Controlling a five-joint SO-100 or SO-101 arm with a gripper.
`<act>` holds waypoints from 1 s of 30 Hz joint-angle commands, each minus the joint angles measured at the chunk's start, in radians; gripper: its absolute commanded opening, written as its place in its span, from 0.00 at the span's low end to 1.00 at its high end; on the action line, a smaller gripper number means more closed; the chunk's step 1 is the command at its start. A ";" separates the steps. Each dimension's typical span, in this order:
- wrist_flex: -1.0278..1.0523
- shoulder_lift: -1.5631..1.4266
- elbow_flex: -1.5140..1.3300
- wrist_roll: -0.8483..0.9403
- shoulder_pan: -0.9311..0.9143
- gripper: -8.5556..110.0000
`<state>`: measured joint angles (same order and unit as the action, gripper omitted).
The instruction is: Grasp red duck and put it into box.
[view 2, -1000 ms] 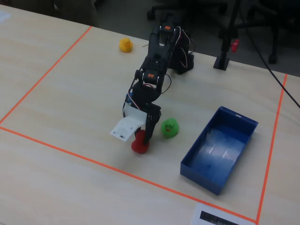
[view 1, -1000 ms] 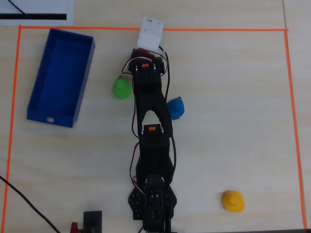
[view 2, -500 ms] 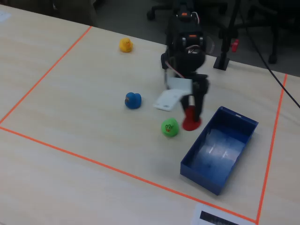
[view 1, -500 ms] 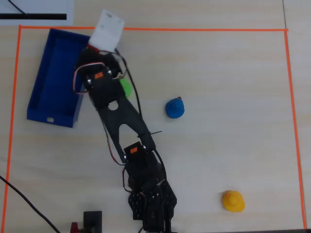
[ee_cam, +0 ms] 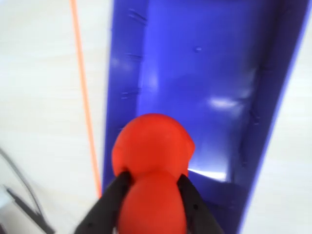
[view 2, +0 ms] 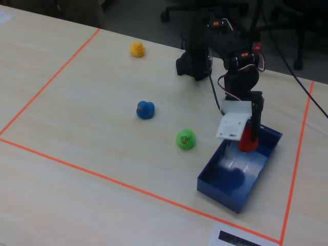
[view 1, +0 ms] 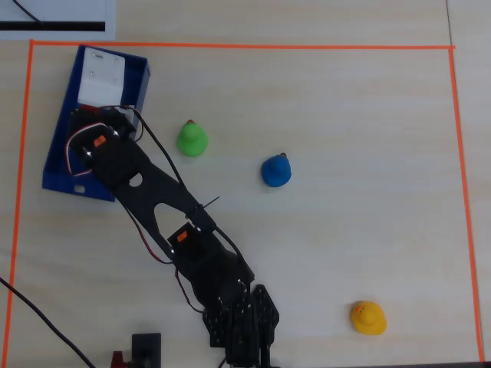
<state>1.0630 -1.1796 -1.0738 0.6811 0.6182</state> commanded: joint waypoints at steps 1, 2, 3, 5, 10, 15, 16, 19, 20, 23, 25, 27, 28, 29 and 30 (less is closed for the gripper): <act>0.021 -0.012 0.021 0.025 -0.006 0.26; 0.034 -0.017 0.025 0.025 -0.012 0.31; 0.051 -0.023 0.034 0.029 -0.020 0.33; 0.086 -0.038 0.063 0.049 -0.038 0.36; 0.209 -0.164 0.207 0.129 -0.150 0.19; 0.230 -0.446 0.100 0.278 -0.337 0.07; 0.209 -0.518 0.029 0.308 -0.373 0.07; 0.118 -0.750 -0.244 0.397 -0.466 0.07; 0.078 -0.836 -0.344 0.426 -0.494 0.07; -0.052 -1.132 -0.707 0.514 -0.551 0.07; -0.072 -1.330 -0.933 0.555 -0.563 0.07; -0.069 -1.519 -1.149 0.583 -0.560 0.07; -0.064 -1.601 -1.243 0.591 -0.557 0.07; -0.052 -1.675 -1.325 0.594 -0.552 0.07; -0.029 -1.741 -1.399 0.598 -0.549 0.07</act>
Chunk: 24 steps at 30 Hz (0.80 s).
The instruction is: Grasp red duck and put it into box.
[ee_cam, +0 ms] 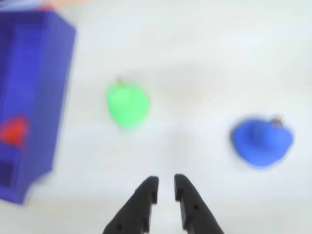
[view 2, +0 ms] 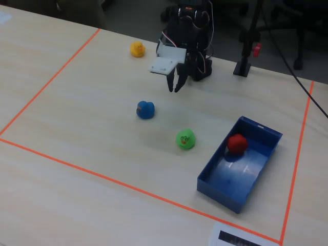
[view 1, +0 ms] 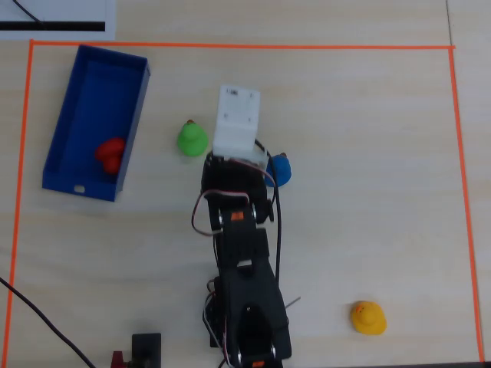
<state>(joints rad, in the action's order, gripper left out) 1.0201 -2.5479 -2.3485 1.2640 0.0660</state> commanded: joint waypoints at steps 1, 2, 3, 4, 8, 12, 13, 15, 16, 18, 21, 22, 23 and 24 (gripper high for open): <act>0.038 -0.423 -0.186 0.015 0.005 0.07; 0.060 -0.462 -0.239 0.011 0.006 0.07; 0.074 -0.497 -0.293 0.009 0.008 0.07; 0.077 -0.528 -0.348 0.012 0.008 0.07; 0.052 -0.601 -0.540 0.015 0.002 0.07; 0.103 -0.742 -0.724 0.018 -0.005 0.07; 0.118 -0.762 -0.756 0.018 -0.009 0.07; 0.164 -0.764 -0.761 0.012 -0.025 0.07; 0.187 -0.764 -0.761 0.014 -0.025 0.07; 0.259 -0.764 -0.761 0.028 -0.023 0.07; 0.287 -0.764 -0.762 0.023 -0.029 0.07; 0.287 -0.764 -0.762 0.020 -0.031 0.07; 0.287 -0.764 -0.762 0.006 -0.031 0.07; 0.285 -0.764 -0.762 -0.018 -0.031 0.09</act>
